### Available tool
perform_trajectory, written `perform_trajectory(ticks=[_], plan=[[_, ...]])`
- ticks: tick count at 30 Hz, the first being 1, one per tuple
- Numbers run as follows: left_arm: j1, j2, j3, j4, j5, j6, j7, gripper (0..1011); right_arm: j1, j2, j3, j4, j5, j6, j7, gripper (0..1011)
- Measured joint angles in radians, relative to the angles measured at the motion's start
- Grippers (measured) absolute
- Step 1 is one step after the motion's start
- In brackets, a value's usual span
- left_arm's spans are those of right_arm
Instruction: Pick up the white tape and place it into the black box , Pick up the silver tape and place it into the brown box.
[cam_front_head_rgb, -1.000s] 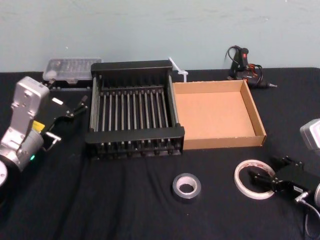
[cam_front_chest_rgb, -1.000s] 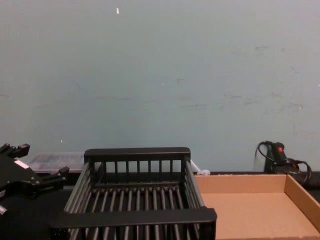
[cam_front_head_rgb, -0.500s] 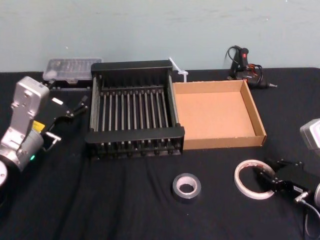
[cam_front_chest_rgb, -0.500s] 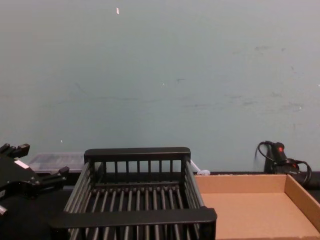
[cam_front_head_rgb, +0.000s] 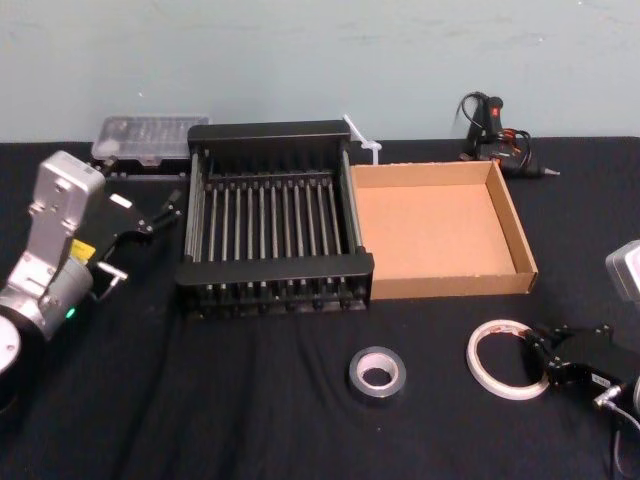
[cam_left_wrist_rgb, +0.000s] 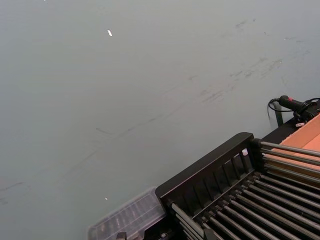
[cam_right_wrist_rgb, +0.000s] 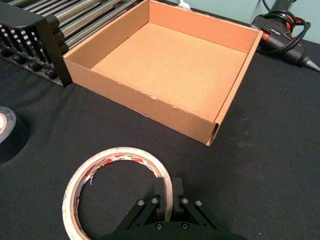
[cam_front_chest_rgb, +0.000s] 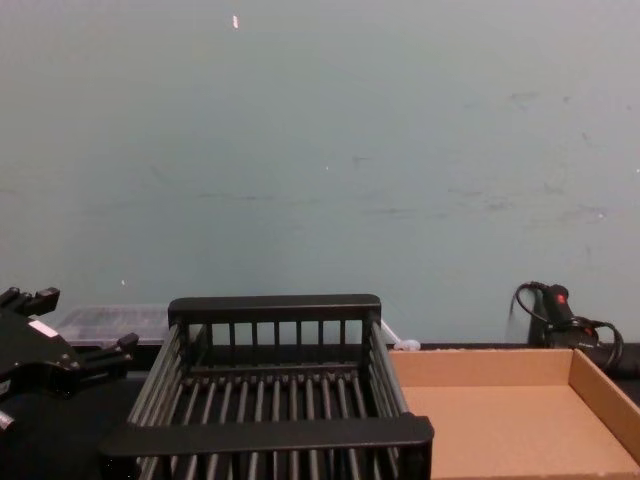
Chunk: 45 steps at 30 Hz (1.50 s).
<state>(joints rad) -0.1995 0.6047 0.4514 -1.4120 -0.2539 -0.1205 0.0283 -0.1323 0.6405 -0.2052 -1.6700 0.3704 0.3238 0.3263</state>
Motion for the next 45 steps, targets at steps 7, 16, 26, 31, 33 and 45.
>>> perform_trajectory(ticks=[7, 16, 26, 31, 33, 45], plan=[[0.000, 0.000, 0.000, 0.000, 0.000, 0.000, 0.000, 1001, 0.000, 0.000, 0.000, 0.000, 0.000, 0.000, 0.000, 95], [0.000, 0.000, 0.000, 0.000, 0.000, 0.000, 0.000, 1001, -0.001, 0.000, 0.002, 0.000, -0.001, -0.002, 0.004, 95], [0.000, 0.000, 0.000, 0.000, 0.000, 0.000, 0.000, 1001, -0.016, 0.007, 0.026, -0.034, 0.016, -0.039, 0.046, 95], [0.000, 0.000, 0.000, 0.000, 0.000, 0.000, 0.000, 1001, -0.017, 0.010, 0.036, -0.055, 0.029, -0.049, 0.054, 95], [0.000, 0.000, 0.000, 0.000, 0.000, 0.000, 0.000, 1001, -0.014, 0.010, 0.038, -0.058, 0.032, -0.052, 0.054, 95], [0.000, 0.000, 0.000, 0.000, 0.000, 0.000, 0.000, 1001, 0.065, -0.017, 0.011, -0.022, 0.016, -0.067, 0.044, 94]])
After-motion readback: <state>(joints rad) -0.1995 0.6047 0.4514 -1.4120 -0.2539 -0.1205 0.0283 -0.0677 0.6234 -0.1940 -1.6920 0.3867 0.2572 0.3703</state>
